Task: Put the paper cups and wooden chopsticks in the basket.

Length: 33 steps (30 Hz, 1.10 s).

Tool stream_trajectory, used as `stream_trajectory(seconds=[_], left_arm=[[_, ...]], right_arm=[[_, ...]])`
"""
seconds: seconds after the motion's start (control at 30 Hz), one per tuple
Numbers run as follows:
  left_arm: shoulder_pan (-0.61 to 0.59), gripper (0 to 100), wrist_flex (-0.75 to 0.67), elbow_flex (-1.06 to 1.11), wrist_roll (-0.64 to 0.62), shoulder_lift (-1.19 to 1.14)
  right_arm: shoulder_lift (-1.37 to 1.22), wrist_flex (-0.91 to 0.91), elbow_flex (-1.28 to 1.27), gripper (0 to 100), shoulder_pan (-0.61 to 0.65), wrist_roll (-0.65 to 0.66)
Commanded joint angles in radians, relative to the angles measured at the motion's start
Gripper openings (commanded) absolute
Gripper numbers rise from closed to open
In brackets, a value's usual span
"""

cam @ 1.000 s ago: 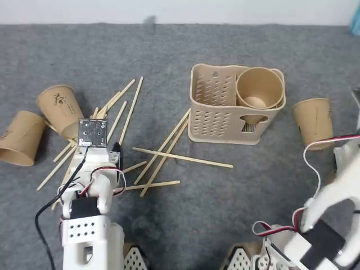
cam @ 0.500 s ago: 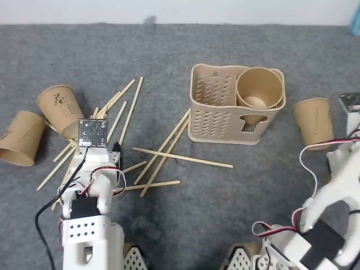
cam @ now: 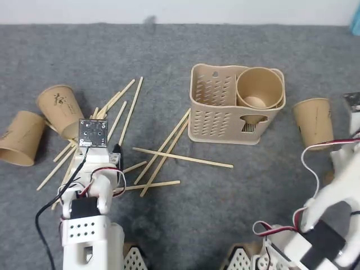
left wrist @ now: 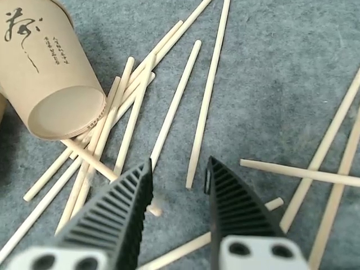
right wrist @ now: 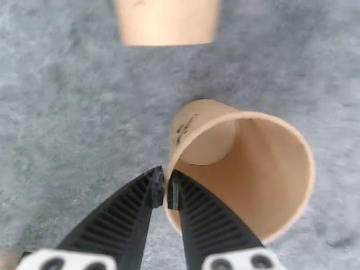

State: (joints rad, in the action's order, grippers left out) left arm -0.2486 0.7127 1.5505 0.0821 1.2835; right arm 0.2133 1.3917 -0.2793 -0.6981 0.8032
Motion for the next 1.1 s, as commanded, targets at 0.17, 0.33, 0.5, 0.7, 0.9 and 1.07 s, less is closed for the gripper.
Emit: stream_trajectory(seconds=[0.17,0.33,0.5,0.7,0.9,1.07], left_arm=[[-0.005,14,0.000,-0.010,0.012,0.014],[-0.005,14,0.003,-0.012,0.012,0.014],[-0.005,14,0.003,-0.012,0.012,0.014],[-0.005,14,0.003,-0.012,0.012,0.014],[-0.005,14,0.003,-0.012,0.012,0.014],[-0.005,14,0.003,-0.012,0.012,0.014]], right_arm=[[0.050,0.205,0.371,0.8,-0.051,0.005],[0.050,0.300,0.609,0.8,-0.030,-0.058],[0.051,0.351,0.845,0.8,0.059,-0.100],[0.053,0.389,1.088,0.8,0.237,-0.152],[0.061,0.389,1.208,0.8,0.438,-0.222],[0.061,0.394,1.221,0.8,0.625,-0.242]])
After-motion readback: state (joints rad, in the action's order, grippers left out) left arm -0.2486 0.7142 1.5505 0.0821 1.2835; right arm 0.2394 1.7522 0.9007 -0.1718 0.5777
